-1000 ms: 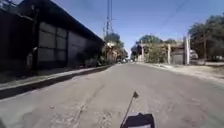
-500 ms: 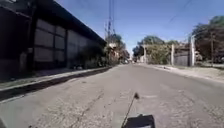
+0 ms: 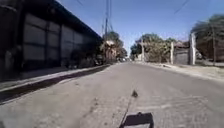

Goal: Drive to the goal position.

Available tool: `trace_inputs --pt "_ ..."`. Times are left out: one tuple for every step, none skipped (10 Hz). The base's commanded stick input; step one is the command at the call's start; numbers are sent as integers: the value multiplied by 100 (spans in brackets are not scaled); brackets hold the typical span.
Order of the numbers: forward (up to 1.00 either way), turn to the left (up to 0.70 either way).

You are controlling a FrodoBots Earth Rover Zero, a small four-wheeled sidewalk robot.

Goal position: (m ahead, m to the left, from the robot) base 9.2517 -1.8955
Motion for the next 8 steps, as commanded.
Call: trace_inputs --pt "100 -6" --pt "100 -6" --pt "100 -6" --pt "100 -6" --pt "100 -6" --pt "100 -6" --pt "100 -6" --pt "100 -6"
